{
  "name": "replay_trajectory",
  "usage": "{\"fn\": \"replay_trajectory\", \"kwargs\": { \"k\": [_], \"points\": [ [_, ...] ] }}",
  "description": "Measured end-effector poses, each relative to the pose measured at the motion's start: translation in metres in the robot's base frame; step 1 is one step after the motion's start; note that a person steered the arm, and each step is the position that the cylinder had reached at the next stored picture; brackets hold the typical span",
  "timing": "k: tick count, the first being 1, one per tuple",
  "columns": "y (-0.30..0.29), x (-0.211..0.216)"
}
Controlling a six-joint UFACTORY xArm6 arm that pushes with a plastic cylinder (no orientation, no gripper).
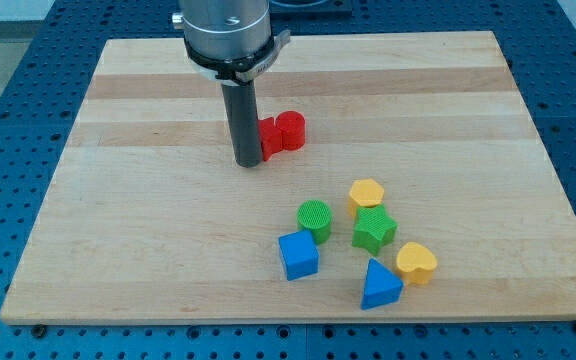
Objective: Point your arm to the blue triangle
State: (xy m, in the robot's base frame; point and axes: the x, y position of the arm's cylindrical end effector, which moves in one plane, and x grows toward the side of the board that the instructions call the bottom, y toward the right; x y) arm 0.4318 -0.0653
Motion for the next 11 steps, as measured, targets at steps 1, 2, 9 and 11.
{"fn": "replay_trajectory", "kwargs": {
  "k": [1,2,9,11],
  "points": [
    [-0.001,0.0],
    [-0.001,0.0],
    [-0.009,0.187],
    [0.03,0.187]
  ]
}}
